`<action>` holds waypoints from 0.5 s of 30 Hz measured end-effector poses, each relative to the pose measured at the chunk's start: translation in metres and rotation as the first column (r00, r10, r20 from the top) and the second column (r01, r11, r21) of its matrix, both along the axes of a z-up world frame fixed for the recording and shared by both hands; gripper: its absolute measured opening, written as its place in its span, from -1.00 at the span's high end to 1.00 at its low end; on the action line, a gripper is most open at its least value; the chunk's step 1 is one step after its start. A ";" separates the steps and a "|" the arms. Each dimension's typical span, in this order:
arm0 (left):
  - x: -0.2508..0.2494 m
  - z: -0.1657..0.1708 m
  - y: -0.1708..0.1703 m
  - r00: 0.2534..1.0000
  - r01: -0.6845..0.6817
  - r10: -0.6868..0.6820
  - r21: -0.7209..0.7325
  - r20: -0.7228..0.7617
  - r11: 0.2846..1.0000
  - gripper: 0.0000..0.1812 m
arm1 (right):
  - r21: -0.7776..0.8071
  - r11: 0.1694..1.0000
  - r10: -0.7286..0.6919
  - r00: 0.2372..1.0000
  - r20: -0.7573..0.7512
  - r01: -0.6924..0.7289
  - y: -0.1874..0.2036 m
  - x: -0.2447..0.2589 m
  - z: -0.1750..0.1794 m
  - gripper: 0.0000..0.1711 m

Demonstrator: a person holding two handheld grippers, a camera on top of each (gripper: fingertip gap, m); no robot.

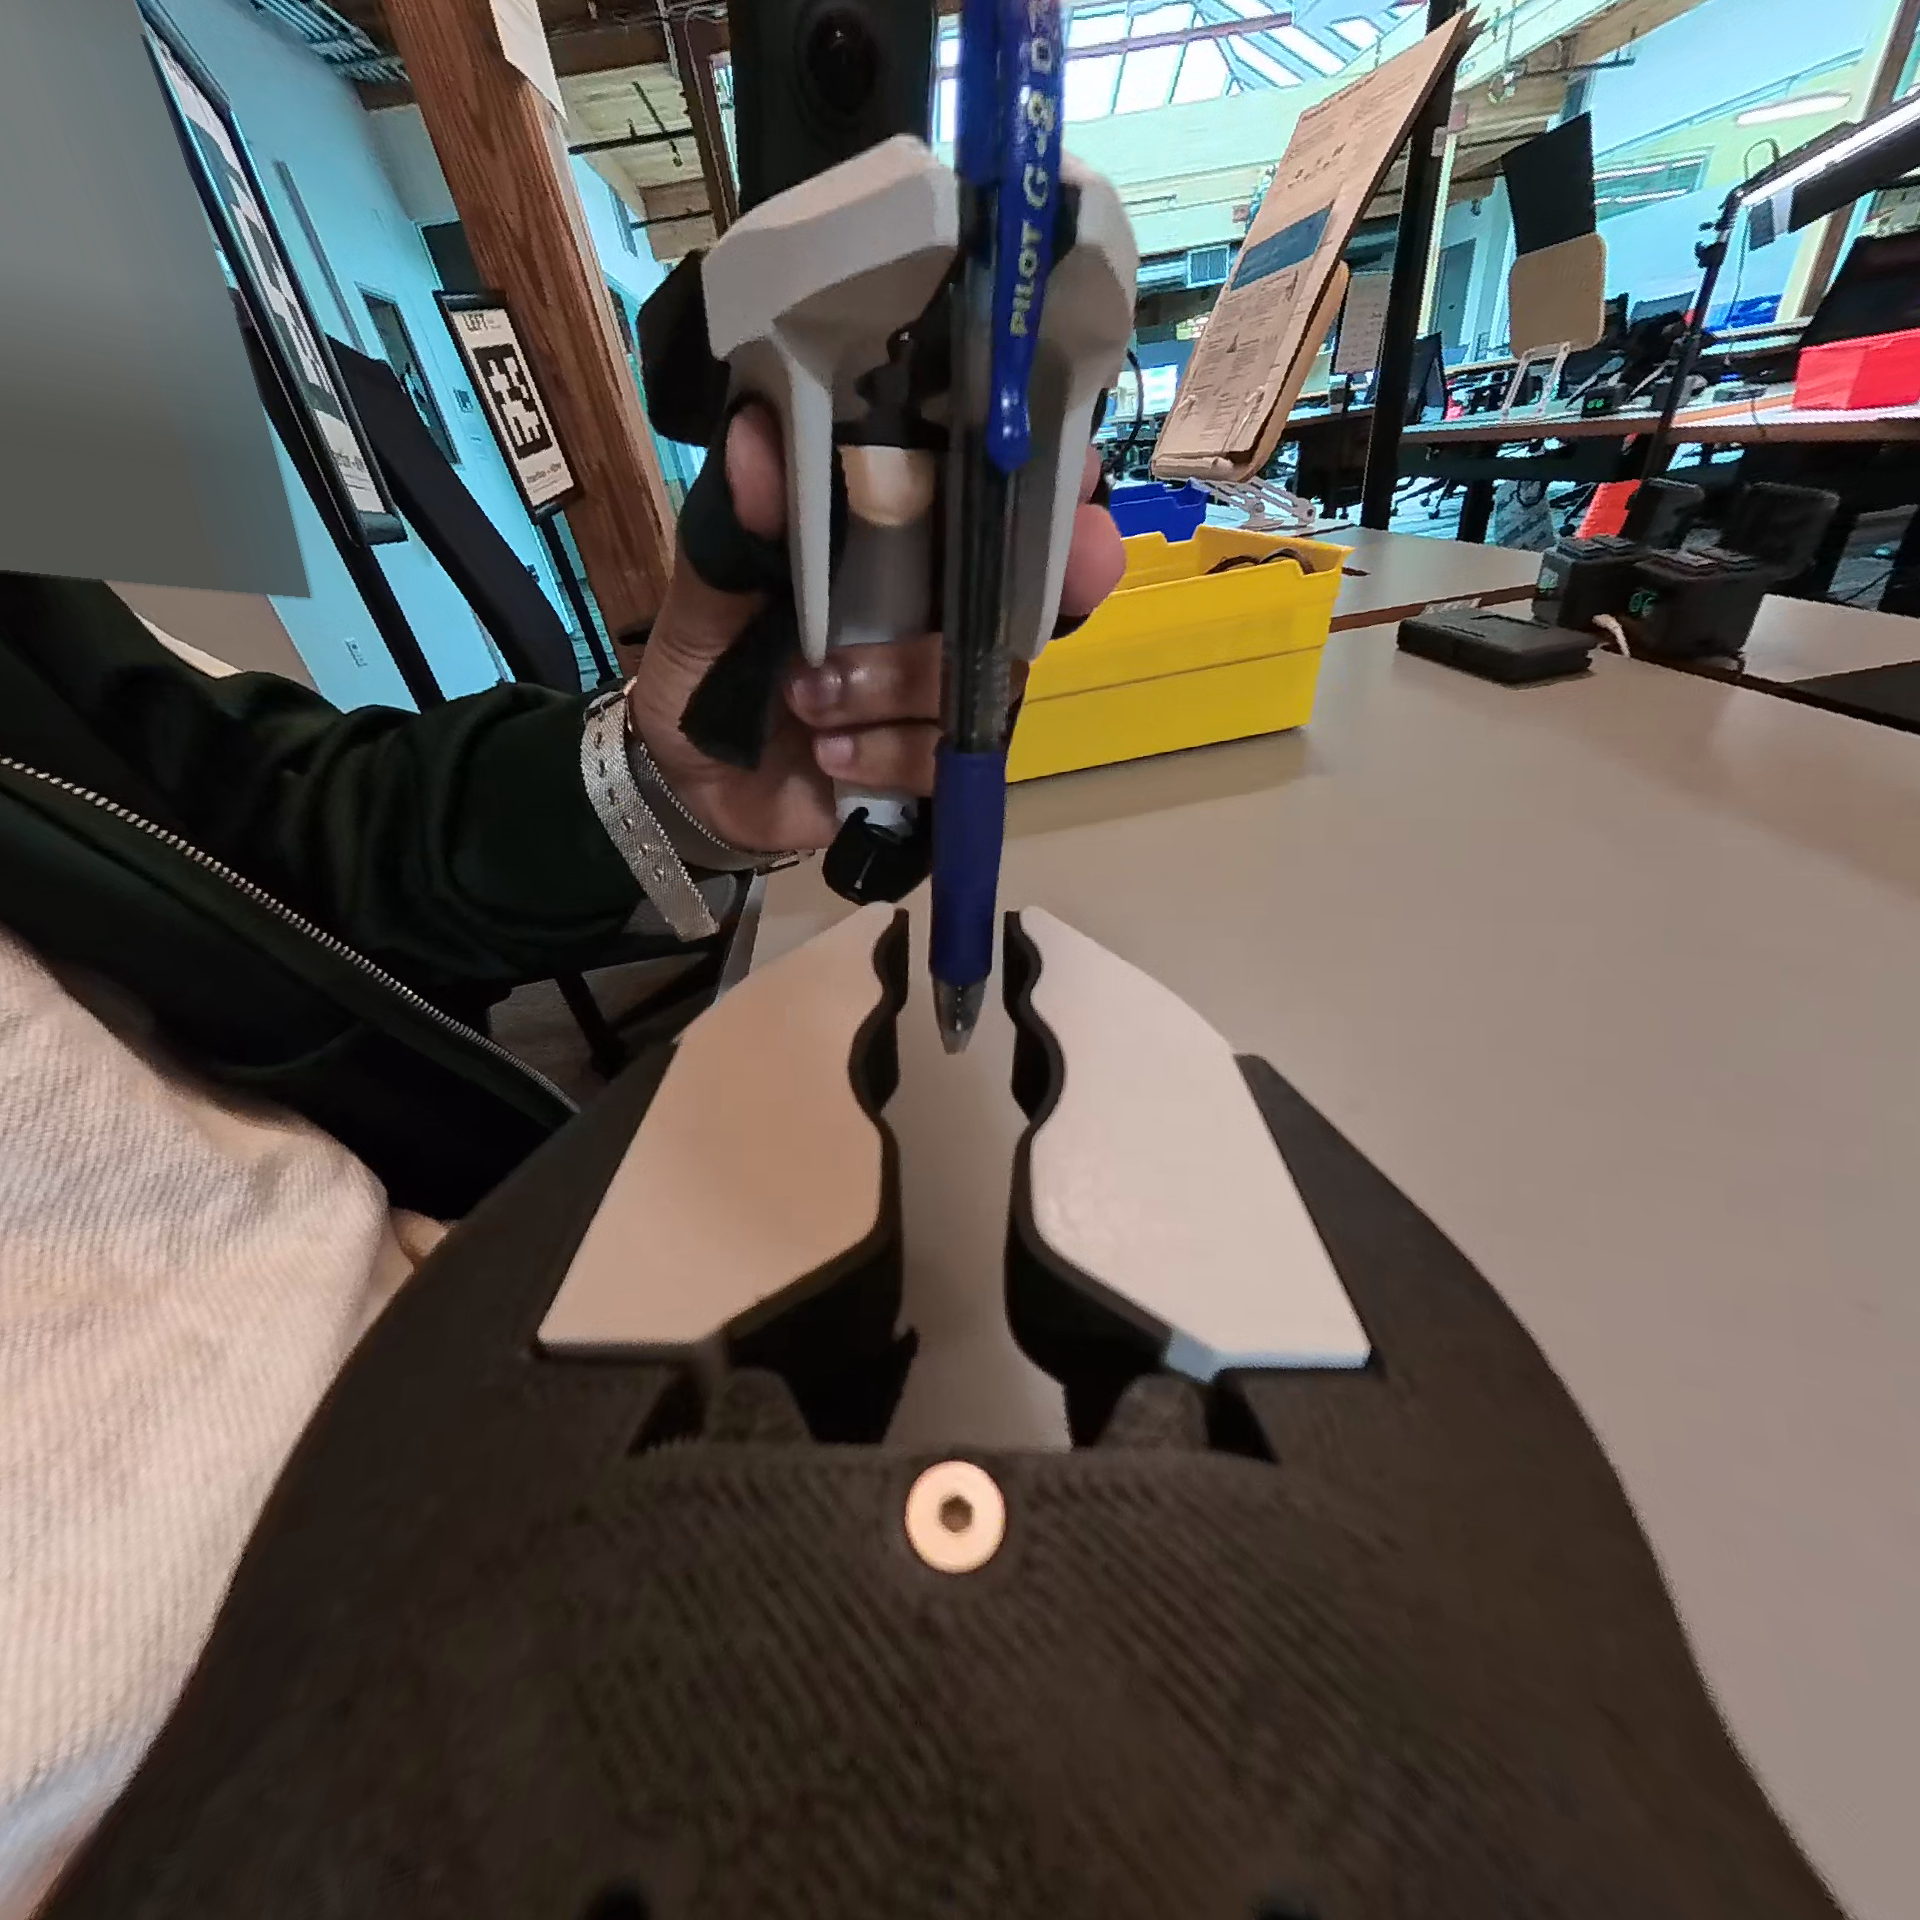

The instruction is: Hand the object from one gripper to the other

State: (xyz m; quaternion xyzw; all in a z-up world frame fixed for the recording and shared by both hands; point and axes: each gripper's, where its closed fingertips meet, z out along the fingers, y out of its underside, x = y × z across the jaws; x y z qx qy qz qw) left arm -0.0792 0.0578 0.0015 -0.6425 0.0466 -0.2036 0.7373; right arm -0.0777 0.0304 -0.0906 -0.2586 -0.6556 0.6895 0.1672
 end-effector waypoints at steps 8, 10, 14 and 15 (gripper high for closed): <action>0.005 -0.004 0.003 1.000 0.018 -0.018 -0.008 0.004 1.000 0.91 | -0.056 0.998 0.023 1.000 -0.012 -0.024 0.001 0.004 0.009 0.79; 0.007 -0.005 0.003 1.000 0.025 -0.025 -0.010 0.004 1.000 0.90 | -0.063 0.998 0.020 1.000 -0.011 -0.020 0.002 0.004 0.010 0.79; 0.010 -0.007 0.005 0.999 0.035 -0.035 -0.017 0.001 0.999 0.91 | -0.086 0.996 0.015 1.000 -0.015 -0.016 0.006 0.003 0.013 0.79; 0.010 -0.008 0.005 0.999 0.036 -0.036 -0.020 0.000 0.999 0.90 | -0.093 0.996 0.015 1.000 -0.016 -0.016 0.006 0.004 0.015 0.79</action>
